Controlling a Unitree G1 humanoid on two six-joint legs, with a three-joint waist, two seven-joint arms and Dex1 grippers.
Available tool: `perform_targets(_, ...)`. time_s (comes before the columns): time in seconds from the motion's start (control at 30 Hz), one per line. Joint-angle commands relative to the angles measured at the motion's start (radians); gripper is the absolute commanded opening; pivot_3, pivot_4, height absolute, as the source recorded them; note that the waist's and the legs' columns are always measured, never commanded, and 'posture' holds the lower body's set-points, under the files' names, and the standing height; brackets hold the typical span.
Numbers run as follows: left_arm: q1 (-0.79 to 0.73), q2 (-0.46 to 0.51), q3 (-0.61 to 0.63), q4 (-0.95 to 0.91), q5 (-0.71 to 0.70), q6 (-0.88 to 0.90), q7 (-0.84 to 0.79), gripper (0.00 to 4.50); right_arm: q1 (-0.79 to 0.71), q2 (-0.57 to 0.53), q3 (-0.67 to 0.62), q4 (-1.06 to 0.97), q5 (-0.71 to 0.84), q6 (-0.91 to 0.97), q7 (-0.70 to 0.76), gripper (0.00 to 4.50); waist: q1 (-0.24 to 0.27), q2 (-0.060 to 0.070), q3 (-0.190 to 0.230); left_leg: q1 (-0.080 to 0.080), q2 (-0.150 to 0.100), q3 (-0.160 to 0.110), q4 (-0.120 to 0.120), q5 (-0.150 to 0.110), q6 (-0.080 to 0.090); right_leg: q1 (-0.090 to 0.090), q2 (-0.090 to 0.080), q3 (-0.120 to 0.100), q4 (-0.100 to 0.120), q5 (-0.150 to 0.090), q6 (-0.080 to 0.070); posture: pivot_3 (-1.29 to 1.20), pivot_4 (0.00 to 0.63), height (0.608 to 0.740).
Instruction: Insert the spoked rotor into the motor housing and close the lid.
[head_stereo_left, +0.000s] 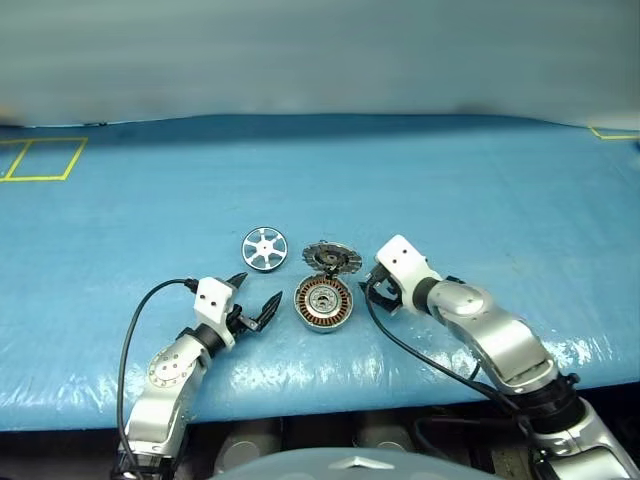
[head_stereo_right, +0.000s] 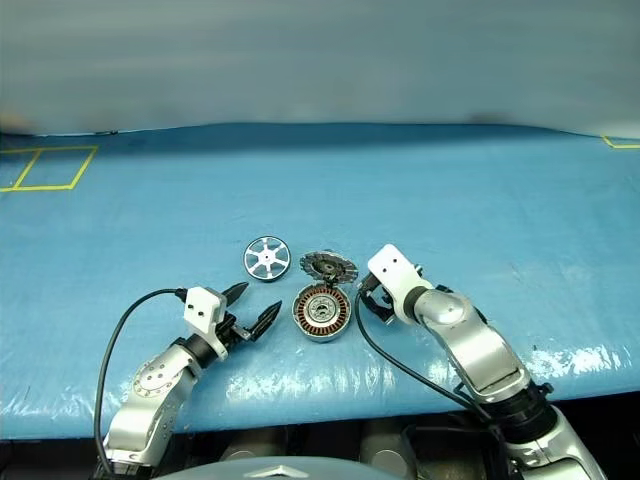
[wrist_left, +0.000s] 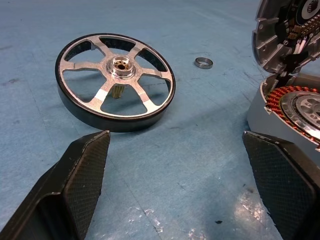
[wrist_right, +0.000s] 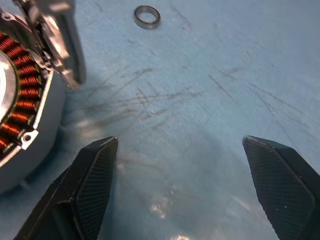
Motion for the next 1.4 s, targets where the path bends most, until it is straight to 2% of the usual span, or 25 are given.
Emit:
perform_targets(0.03, -0.016, 0.002, -0.002, -0.045, -0.004, -0.007, -0.006, 4.50, -0.024, 0.067, -0.018, 0.107, -0.006, -0.160, 0.037, 4.20, 0.000, -0.001, 0.000, 0.000, 0.000, 0.000, 0.000, 0.000, -0.001, 0.000, 0.001, 0.000, 0.000, 0.000, 0.000, 0.00, 0.150, 0.740)
perform_targets(0.23, -0.019, 0.002, -0.002, -0.043, -0.003, -0.010, -0.006, 4.50, -0.098, 0.179, -0.078, 0.349, 0.018, -0.330, 0.102, 4.20, -0.005, 0.000, 0.001, 0.001, 0.001, 0.000, 0.000, 0.000, 0.001, 0.000, 0.003, 0.001, 0.001, 0.001, 0.000, 0.00, 0.150, 0.740)
perform_targets(0.43, -0.014, 0.000, -0.001, -0.048, -0.005, -0.009, -0.003, 4.50, -0.191, 0.258, -0.143, 0.553, 0.016, -0.397, 0.111, 4.20, -0.005, 0.001, 0.001, 0.001, 0.000, 0.000, 0.000, 0.002, -0.003, 0.000, 0.003, 0.002, 0.001, 0.001, -0.001, 0.00, 0.150, 0.740)
perform_targets(0.73, -0.010, -0.004, -0.003, -0.051, -0.004, -0.010, 0.000, 4.50, -0.320, 0.231, -0.099, 0.800, -0.050, -0.522, 0.287, 4.20, -0.008, 0.001, 0.001, 0.001, 0.000, 0.001, 0.000, 0.002, -0.004, 0.000, 0.003, 0.002, 0.002, 0.001, -0.001, 0.00, 0.150, 0.740)
perform_targets(0.87, -0.008, -0.008, -0.002, -0.053, -0.002, -0.013, 0.005, 4.50, -0.344, 0.203, -0.077, 0.821, -0.082, -0.525, 0.361, 4.20, -0.007, 0.001, 0.001, 0.002, 0.000, 0.001, 0.000, 0.003, -0.004, 0.000, 0.003, 0.002, 0.002, 0.001, -0.001, 0.00, 0.150, 0.740)
perform_targets(0.97, -0.004, -0.010, -0.003, -0.054, -0.003, -0.012, 0.007, 4.50, -0.353, 0.199, -0.108, 0.780, -0.041, -0.484, 0.408, 4.20, -0.007, 0.001, 0.001, 0.002, 0.000, 0.001, 0.000, 0.003, -0.004, 0.000, 0.003, 0.002, 0.002, 0.001, -0.001, 0.00, 0.150, 0.740)
perform_targets(1.27, -0.010, -0.017, -0.003, -0.035, -0.002, -0.025, -0.001, 4.50, -0.466, 0.192, -0.184, 0.891, -0.089, -0.459, 0.285, 4.20, -0.006, 0.002, 0.001, 0.002, 0.000, 0.001, 0.000, 0.003, -0.004, -0.001, 0.003, 0.003, 0.003, 0.001, -0.002, 0.00, 0.150, 0.740)
perform_targets(1.4, -0.010, -0.019, -0.002, -0.032, -0.002, -0.026, -0.001, 4.50, -0.496, 0.191, -0.162, 0.952, -0.109, -0.510, 0.333, 4.20, -0.007, 0.002, 0.001, 0.002, 0.000, 0.001, 0.000, 0.003, -0.004, -0.001, 0.003, 0.003, 0.003, 0.001, -0.002, 0.00, 0.150, 0.740)
